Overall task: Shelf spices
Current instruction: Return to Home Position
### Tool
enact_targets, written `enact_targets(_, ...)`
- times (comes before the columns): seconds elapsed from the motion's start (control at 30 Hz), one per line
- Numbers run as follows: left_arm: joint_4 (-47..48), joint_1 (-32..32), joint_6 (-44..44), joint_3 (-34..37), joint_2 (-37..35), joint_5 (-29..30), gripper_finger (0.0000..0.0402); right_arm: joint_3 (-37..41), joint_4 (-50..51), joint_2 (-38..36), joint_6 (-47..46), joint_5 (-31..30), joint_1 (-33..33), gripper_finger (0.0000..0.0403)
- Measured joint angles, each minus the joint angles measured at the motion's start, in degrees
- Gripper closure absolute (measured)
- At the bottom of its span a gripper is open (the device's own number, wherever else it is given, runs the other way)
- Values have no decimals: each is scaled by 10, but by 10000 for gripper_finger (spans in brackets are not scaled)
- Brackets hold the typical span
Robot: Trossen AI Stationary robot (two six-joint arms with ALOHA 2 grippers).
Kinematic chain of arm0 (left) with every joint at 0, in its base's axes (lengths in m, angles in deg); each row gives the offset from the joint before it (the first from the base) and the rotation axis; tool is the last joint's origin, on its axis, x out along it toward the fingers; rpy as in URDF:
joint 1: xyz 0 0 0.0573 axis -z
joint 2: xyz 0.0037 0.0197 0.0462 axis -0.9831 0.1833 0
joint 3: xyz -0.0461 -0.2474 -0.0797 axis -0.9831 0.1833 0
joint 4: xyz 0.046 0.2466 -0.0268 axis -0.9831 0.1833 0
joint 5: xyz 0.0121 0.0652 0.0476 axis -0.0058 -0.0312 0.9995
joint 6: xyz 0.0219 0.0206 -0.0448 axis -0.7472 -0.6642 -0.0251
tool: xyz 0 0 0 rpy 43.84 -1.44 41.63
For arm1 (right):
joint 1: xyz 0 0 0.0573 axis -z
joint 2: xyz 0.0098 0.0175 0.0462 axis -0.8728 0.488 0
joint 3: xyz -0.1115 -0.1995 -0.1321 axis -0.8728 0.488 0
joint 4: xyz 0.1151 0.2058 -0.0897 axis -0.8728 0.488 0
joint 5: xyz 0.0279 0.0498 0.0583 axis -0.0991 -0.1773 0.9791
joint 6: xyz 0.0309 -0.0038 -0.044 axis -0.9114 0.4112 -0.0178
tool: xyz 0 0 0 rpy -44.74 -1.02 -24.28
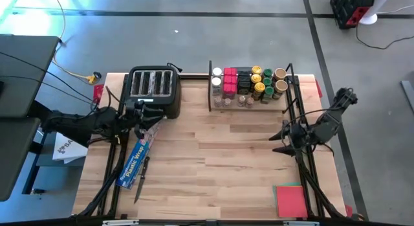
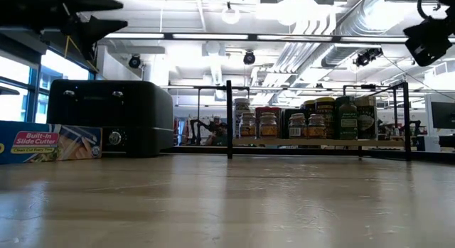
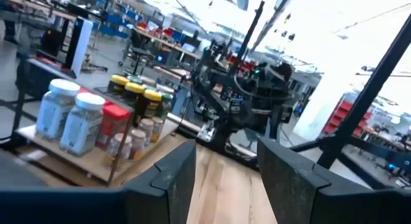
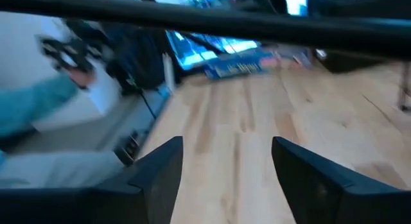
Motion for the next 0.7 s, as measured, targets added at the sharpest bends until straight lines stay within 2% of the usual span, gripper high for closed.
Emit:
enact_targets(0.13, 9, 1, 3, 18, -18, 3, 241, 58, -88, -68, 46, 31, 19, 198)
enact_targets(0.23, 19, 1, 3, 20, -18, 4, 241, 84, -117, -107, 87, 57, 54, 232)
enact_targets(0.4, 31, 0, -15, 22, -19, -2, 241, 88, -119, -109, 132, 125, 143, 277)
enact_targets(0.5, 36, -9, -31, 22, -20, -33, 241, 88, -119, -110, 152, 174, 205, 288)
enact_targets(0.7, 67, -56, -32, 21, -31, -59, 241, 88, -119, -110, 164, 280, 330, 291)
